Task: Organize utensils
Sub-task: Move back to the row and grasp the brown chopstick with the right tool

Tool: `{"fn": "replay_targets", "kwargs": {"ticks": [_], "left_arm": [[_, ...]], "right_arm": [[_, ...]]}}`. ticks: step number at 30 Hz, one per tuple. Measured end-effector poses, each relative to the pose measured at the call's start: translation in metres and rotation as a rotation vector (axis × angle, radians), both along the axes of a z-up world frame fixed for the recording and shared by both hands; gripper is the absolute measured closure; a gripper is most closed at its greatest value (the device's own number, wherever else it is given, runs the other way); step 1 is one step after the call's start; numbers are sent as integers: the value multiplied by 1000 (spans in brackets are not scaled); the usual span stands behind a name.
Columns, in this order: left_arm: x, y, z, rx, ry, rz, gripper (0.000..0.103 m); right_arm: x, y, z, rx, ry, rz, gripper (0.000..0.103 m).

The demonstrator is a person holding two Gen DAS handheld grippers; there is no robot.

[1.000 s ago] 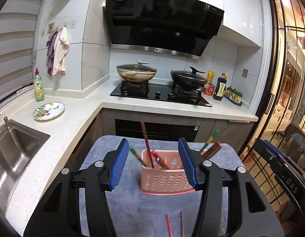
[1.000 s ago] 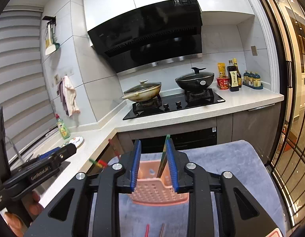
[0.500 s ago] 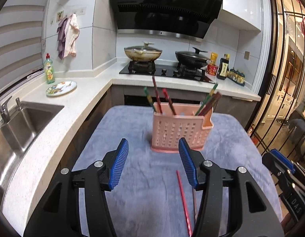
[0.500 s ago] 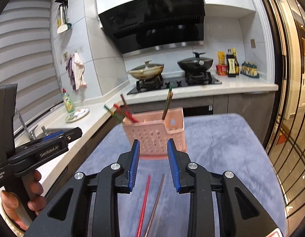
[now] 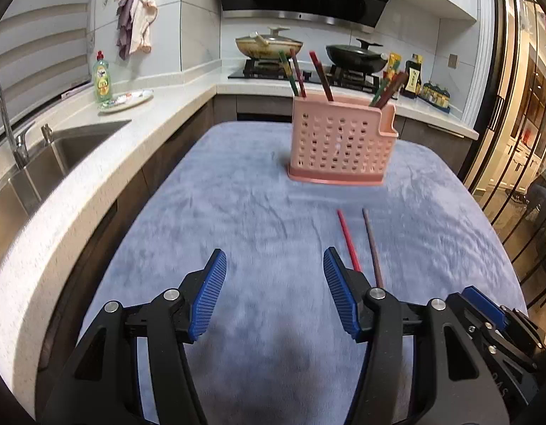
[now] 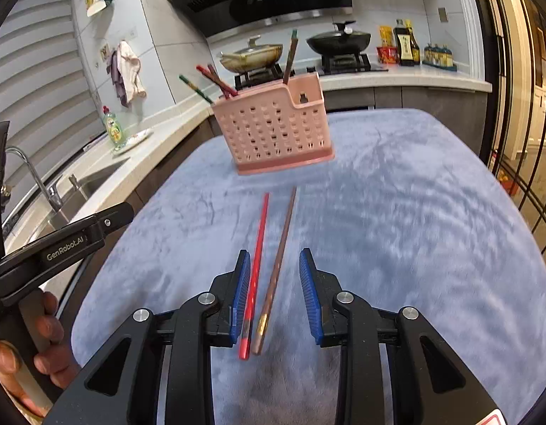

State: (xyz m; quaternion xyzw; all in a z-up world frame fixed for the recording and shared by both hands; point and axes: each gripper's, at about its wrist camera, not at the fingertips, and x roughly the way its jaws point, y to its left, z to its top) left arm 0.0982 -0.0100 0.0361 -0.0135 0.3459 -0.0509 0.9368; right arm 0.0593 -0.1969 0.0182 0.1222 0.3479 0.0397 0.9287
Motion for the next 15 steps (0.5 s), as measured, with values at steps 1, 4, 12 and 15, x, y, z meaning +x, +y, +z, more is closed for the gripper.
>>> {"fn": "replay_targets", "kwargs": {"ticks": [1, 4, 12, 15], "left_arm": [[-2, 0, -5, 2, 7, 1, 49], [-8, -1, -18, 6, 37, -1, 49], [-16, 0, -38, 9, 76, 2, 48], [-15, 2, -41, 3, 90, 5, 48]], "right_arm": [[0, 2, -6, 1, 12, 2, 74], [0, 10, -21, -8, 42, 9, 74], [5, 23, -48, -16, 98, 8, 74], [9, 24, -52, -23, 112, 7, 74]]}}
